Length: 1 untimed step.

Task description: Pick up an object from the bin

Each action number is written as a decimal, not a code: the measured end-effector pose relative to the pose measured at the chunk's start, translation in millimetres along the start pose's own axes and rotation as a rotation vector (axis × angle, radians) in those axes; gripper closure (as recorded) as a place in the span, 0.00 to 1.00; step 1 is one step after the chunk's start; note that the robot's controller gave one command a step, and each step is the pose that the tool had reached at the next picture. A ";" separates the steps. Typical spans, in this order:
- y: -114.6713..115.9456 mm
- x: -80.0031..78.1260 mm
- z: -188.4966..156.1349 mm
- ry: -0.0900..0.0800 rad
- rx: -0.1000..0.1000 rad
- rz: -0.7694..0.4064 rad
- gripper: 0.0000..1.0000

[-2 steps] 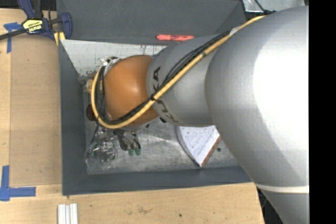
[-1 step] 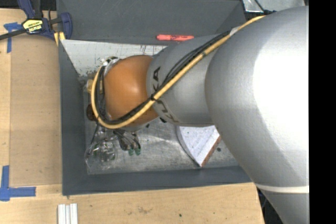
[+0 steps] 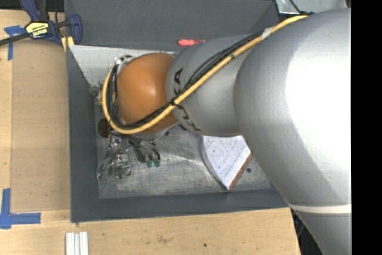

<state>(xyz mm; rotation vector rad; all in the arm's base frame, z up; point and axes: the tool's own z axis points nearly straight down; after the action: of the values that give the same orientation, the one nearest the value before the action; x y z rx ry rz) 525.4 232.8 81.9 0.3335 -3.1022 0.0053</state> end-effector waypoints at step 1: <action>0.7 34.7 -114.4 -0.024 -0.002 0.021 1.00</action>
Offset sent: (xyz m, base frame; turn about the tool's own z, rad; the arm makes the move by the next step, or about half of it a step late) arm 0.0000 0.0000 0.0000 0.0000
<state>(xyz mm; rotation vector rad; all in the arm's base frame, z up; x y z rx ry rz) 493.8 226.8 197.1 0.3030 -3.1289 -0.0014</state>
